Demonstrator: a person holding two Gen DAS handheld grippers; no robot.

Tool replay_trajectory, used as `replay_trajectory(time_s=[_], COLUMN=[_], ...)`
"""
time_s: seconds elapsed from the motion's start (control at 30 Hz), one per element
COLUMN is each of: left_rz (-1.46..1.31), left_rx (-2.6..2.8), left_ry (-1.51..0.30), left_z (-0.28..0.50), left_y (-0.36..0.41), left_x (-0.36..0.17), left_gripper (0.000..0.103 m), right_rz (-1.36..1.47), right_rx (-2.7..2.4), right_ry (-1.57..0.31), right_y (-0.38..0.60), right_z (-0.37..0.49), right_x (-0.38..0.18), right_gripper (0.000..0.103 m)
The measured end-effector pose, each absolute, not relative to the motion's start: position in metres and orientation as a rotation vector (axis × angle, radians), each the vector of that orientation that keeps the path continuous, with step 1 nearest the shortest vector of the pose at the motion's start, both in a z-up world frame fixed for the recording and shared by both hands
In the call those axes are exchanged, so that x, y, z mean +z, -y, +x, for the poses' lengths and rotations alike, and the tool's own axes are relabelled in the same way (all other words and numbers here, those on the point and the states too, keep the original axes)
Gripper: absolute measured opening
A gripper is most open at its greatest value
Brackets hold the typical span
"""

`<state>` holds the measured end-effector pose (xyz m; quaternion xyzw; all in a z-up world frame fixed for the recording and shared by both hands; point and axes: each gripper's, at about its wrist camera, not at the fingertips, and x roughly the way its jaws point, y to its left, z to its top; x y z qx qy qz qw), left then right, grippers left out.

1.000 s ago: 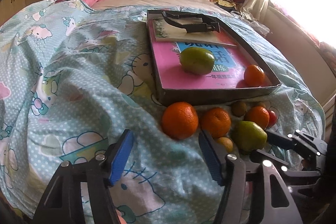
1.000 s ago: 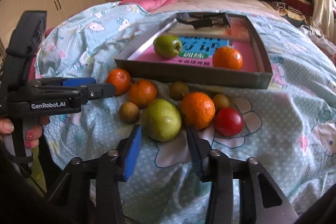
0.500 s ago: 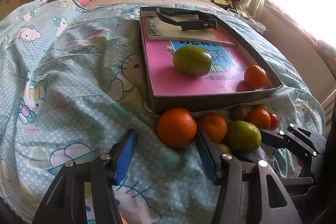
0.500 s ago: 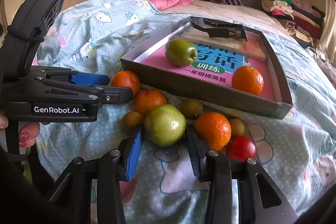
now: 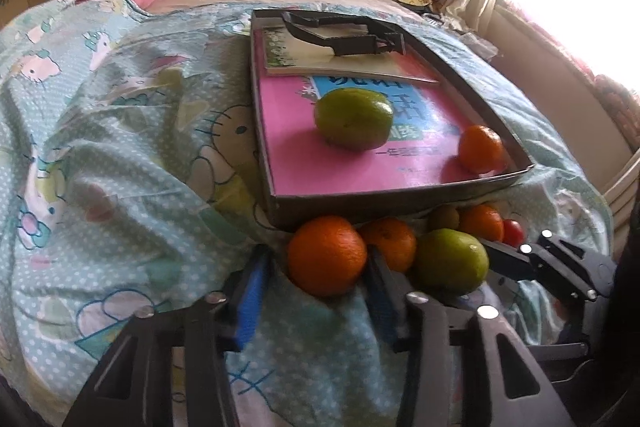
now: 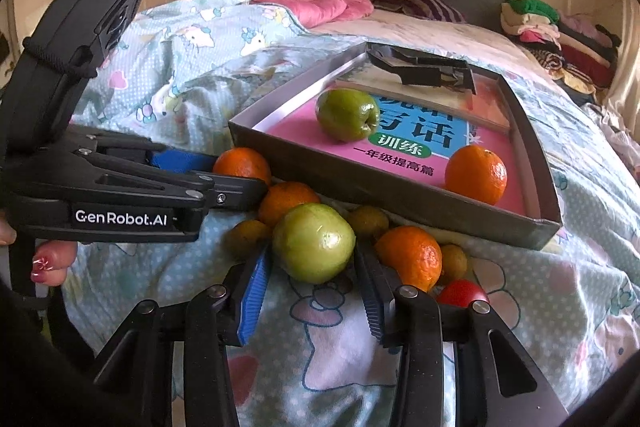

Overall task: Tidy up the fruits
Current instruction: 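Grasp a mandarin orange with the left tool while the right tool grasps a pale green pear, then lower both fruits into the tray beside the others and open both tools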

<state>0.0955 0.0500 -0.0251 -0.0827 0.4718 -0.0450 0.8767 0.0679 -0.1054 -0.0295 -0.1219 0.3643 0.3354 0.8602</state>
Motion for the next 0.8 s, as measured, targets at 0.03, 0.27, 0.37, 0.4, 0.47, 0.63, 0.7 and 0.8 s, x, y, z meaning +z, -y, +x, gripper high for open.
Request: replay_trajectory(time_s=[0.03, 0.27, 0.37, 0.4, 0.47, 0.63, 0.7, 0.8], left_rz=[-0.177, -0.207, -0.224, -0.228, -0.232, -0.245, -0.248, -0.252], left_rx=[-0.104, -0.107, -0.109, -0.109, -0.110, -0.118, -0.125, -0.130], left_ry=[-0.983, -0.971, -0.954, -0.948, -0.929, -0.905, -0.898, -0.901], left_z=[0.095, 0.086, 0.079, 0.077, 0.075, 0.077, 0.079, 0.086], left_y=[-0.050, -0.055, -0.059, -0.060, -0.062, -0.063, -0.061, -0.058], left_x=[-0.025, -0.019, -0.011, -0.008, 0.000, 0.013, 0.017, 0.020], left_gripper=[0.037, 0.036, 0.036, 0.036, 0.036, 0.036, 0.036, 0.036], right_rz=[-0.244, -0.165, -0.123, -0.114, -0.093, -0.069, -0.062, -0.059], right_rx=[0.706, 0.721, 0.722, 0.717, 0.716, 0.701, 0.691, 0.660], right_ry=[-0.760, -0.753, -0.745, -0.737, -0.723, -0.690, -0.676, -0.662], right_y=[0.108, 0.126, 0.134, 0.136, 0.141, 0.150, 0.155, 0.162], right_z=[0.067, 0.056, 0.054, 0.054, 0.054, 0.054, 0.055, 0.061], right_x=[-0.028, -0.019, -0.014, -0.011, -0.006, 0.008, 0.014, 0.020], right_gripper=[0.044, 0.044, 0.044, 0.044, 0.044, 0.044, 0.044, 0.044])
